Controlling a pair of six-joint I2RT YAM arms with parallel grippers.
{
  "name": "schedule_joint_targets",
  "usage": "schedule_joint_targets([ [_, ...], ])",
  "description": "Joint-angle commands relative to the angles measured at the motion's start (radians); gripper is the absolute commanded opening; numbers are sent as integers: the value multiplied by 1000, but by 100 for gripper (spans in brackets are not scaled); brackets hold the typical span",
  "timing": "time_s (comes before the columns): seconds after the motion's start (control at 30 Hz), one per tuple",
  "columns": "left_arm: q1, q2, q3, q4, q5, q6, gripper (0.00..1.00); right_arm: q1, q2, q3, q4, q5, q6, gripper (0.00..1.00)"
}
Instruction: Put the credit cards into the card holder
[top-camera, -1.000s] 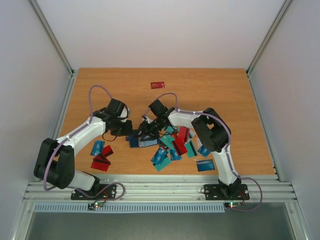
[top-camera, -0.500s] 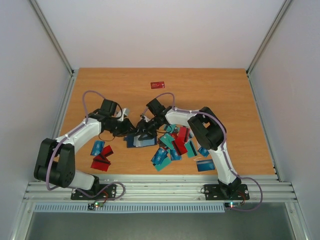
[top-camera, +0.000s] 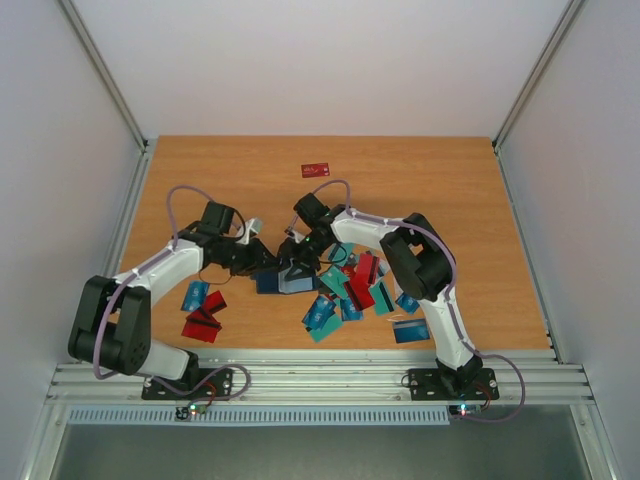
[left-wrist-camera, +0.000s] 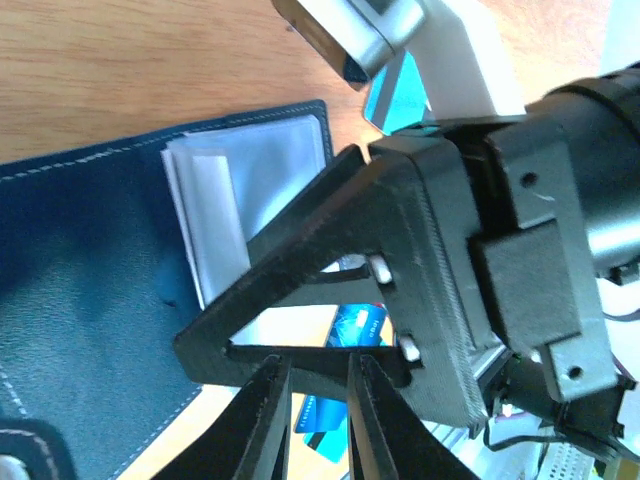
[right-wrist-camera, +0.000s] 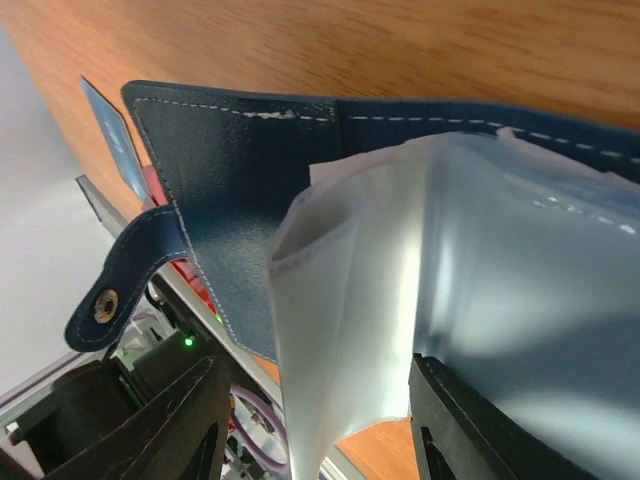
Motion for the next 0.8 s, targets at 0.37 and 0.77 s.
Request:
schedule_joint_targets([
  [0.37, -97, -80, 40, 45, 86, 55, 19, -16, -77, 102, -129, 50, -42, 57],
  [0.77, -216, -96, 99, -28, 7, 138, 20, -76, -306, -21, -368, 292, -173, 65],
])
